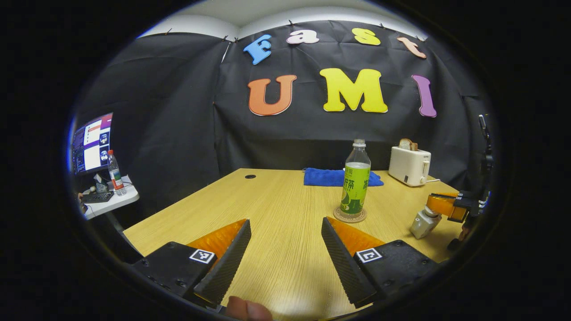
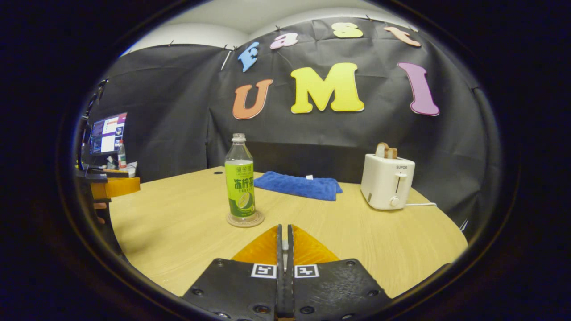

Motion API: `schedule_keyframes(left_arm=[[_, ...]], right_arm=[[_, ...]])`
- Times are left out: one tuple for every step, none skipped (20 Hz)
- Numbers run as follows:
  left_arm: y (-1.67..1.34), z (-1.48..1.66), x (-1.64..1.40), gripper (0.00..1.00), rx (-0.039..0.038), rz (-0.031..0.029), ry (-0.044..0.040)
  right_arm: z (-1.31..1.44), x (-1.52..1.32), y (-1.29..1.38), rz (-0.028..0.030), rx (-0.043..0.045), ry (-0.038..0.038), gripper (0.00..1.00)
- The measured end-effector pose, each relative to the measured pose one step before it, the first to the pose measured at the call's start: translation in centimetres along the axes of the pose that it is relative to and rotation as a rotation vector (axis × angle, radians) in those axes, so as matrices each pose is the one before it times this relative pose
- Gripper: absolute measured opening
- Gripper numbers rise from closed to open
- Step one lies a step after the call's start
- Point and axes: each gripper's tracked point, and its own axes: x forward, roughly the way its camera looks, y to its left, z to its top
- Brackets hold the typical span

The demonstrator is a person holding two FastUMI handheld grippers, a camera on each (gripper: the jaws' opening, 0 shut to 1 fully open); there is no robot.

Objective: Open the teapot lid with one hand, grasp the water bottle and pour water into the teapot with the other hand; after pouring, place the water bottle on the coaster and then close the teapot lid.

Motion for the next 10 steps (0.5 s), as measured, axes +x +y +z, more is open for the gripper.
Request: schedule_keyframes(left_arm=[[-0.112,0.12,0.018,0.99,0.0013,-0.00141,-0.00236],[-0.072,-0.049,-0.277,0.99,0.0003,-0.0027,0.00058],[-0.112,0.022,0.073,0.99,-0.00051,-0.00189,-0.00067],[-0.007,0.147,-0.006,0.99,0.00142,-0.00062,-0.00091],[-0.111,0.043,-0.07,0.99,0.00265,-0.00019,-0.00077],[-0.025,0.002,0.032,0.99,0.00215,0.00042,-0.00062],[0.048,0.08,-0.088,0.99,0.00231,-0.00005,0.00166],[-0.042,0.053,-0.169,0.99,0.00172,0.0015,-0.00171],[-0.065,0.143,-0.068,0.99,0.00133,-0.00009,-0.00419],[-0.087,0.222,-0.091,0.99,0.00115,-0.00008,-0.00252]], right_arm=[[-0.217,0.064,0.093,0.00224,0.00116,0.0035,0.0],[-0.156,0.021,0.036,-0.00051,-0.002,0.0051,0.0],[-0.175,-0.002,0.0,-0.00065,0.0,0.00103,0.0],[-0.003,-0.013,-0.006,-0.00317,0.00076,-0.00353,0.0],[-0.201,0.089,-0.186,-0.01034,-0.00331,0.00394,0.0],[-0.085,-0.039,-0.023,-0.00249,-0.00156,0.00353,0.01],[0.078,-0.107,0.31,0.00461,0.00104,0.00248,0.01],[0.227,0.024,-0.146,-0.00841,-0.00336,-0.00619,0.03],[0.413,-0.456,-0.086,-0.00229,-0.00224,-0.01124,0.07],[0.654,-0.29,-0.12,-0.00136,-0.00323,-0.01575,0.12]])
